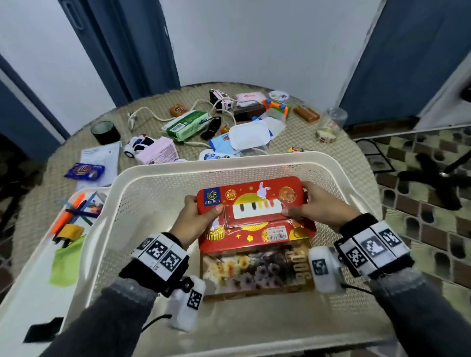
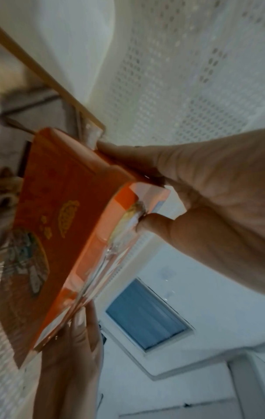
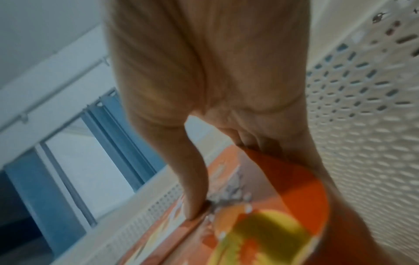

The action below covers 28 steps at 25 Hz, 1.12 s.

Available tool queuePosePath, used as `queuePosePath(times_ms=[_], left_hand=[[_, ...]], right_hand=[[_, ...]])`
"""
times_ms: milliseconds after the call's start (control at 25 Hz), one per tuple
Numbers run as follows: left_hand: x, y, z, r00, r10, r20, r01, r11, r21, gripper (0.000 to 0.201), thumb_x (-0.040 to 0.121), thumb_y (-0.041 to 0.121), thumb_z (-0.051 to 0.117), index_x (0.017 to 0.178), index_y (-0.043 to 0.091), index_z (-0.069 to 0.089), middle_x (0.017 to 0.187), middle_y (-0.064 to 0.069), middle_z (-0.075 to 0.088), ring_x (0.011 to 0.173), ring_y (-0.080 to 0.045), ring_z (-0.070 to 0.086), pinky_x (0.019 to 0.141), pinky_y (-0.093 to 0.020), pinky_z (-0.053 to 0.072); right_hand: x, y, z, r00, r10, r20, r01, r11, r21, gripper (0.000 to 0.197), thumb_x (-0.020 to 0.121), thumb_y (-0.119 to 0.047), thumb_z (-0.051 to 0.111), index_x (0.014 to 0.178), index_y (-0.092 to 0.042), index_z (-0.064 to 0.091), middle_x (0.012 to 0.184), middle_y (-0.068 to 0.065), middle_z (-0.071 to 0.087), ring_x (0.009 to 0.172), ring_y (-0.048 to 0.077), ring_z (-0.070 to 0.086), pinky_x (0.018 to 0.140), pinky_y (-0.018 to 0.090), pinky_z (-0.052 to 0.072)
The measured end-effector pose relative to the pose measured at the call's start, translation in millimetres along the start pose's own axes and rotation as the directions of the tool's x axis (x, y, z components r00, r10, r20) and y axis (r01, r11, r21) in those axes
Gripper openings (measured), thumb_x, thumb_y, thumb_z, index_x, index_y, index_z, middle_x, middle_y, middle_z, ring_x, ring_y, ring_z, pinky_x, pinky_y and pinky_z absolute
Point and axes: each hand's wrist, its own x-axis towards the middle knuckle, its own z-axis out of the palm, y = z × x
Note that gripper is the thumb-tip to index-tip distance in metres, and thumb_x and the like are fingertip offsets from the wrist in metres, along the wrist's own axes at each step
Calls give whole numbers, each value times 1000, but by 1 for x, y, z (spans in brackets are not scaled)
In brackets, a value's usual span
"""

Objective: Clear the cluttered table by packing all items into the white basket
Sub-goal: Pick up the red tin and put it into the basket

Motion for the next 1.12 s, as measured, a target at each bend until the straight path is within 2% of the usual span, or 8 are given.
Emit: queuePosePath(times_ms=[160,240,480,640,800,920,1040,1120], left_hand=[[15,-24,10,993,-73,91,68,996,50,54,86,20,67,124,7,31,107,-5,60,81,-9,61,59,-19,49],[21,-30,13,988,-78,134,69,995,69,60,85,12,69,129,7,28,99,5,57,80,-3,58,59,-14,49],[29,-41,8,978,-85,192,67,993,102,68,85,9,67,141,10,28,123,-6,52,97,-11,55,67,-15,49],[30,-46,2,989,-77,127,54,983,178,74,73,31,78,135,16,39,122,-3,57,105,-18,58,85,-34,54],[27,-44,3,990,-123,66,112,983,146,61,74,24,80,123,17,45,95,11,57,81,-5,59,69,-21,52],[25,-45,5,985,-130,112,119,988,100,55,78,23,76,123,18,46,94,13,56,82,-5,59,59,-14,52],[27,-54,9,986,-102,128,88,990,113,73,69,46,81,129,21,48,115,1,62,103,-16,63,86,-34,56],[34,-67,11,986,-102,130,80,983,163,87,53,73,77,127,37,49,128,-5,56,112,-20,60,94,-43,52]], right_hand=[[14,20,8,991,131,-32,-134,983,-129,44,73,-4,79,109,-11,54,110,10,67,97,23,64,88,37,53],[20,29,13,985,166,-50,-173,961,-217,48,73,-8,80,115,-8,55,115,9,65,105,26,62,97,41,48],[33,45,18,973,182,-141,-213,945,-250,67,73,-18,81,130,-7,48,122,9,62,110,25,60,92,32,47],[34,46,18,975,97,-198,-156,939,-306,82,68,-14,84,137,-10,40,126,13,59,115,28,57,92,30,43],[37,46,17,983,-5,-184,-75,902,-425,81,67,-14,85,137,-13,44,128,15,53,117,29,52,96,30,40],[37,48,14,986,11,-165,-81,902,-425,76,72,-11,80,138,-15,43,128,15,54,117,30,53,95,28,40],[36,48,9,986,54,-157,-113,914,-391,70,78,-6,75,138,-19,41,125,18,56,112,31,55,85,23,38],[36,50,6,988,74,-138,-124,906,-405,70,81,-7,72,139,-19,37,125,18,56,108,30,56,83,23,37]])
